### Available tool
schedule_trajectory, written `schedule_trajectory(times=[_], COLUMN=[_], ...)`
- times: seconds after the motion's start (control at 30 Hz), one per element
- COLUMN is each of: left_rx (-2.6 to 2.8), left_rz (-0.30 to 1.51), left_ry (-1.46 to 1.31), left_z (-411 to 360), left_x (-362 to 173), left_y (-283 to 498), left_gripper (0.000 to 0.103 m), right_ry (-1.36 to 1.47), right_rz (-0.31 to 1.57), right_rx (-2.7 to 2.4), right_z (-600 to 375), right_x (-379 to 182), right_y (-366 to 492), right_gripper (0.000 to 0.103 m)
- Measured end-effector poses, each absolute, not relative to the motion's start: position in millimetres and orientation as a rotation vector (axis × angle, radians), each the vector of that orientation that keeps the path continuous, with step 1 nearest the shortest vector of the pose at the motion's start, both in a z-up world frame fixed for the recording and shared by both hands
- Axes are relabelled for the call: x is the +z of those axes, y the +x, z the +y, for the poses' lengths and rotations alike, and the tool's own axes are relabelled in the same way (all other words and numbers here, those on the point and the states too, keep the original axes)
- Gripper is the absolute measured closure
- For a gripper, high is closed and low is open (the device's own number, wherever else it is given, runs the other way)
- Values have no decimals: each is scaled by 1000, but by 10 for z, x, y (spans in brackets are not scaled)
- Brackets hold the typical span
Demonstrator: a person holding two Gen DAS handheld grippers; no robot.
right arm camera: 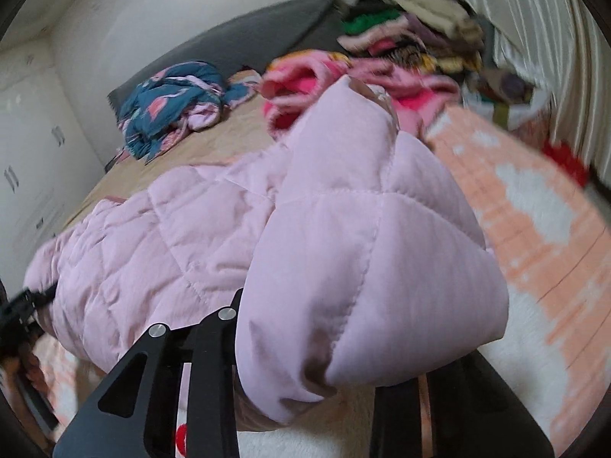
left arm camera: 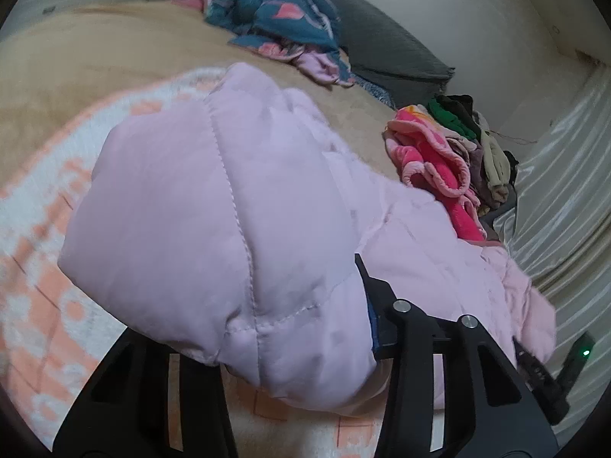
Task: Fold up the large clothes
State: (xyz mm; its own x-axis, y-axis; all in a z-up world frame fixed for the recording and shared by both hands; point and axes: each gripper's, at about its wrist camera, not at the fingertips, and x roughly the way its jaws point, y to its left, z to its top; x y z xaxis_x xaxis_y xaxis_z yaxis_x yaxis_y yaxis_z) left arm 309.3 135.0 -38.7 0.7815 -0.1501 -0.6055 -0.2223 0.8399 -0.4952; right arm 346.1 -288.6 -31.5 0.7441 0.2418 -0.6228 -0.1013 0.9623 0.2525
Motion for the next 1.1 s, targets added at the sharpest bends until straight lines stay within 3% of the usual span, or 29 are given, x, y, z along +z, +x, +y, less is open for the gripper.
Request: schedule_trajectory(times=[0.3, 1.1], left_rx=[37, 3], left_rz=[637, 629], left_ry=[-457, -383], left_z=[1171, 1089], left_x=[-109, -22], left_y=[2759, 1925], left_gripper=[70, 70], right_ry=[67, 37], right_rz=[631, 622], right_rx=[226, 206], right_z=[-2676, -2698], right_x=[25, 113], right_y=[3048, 1978], right_gripper=[76, 76])
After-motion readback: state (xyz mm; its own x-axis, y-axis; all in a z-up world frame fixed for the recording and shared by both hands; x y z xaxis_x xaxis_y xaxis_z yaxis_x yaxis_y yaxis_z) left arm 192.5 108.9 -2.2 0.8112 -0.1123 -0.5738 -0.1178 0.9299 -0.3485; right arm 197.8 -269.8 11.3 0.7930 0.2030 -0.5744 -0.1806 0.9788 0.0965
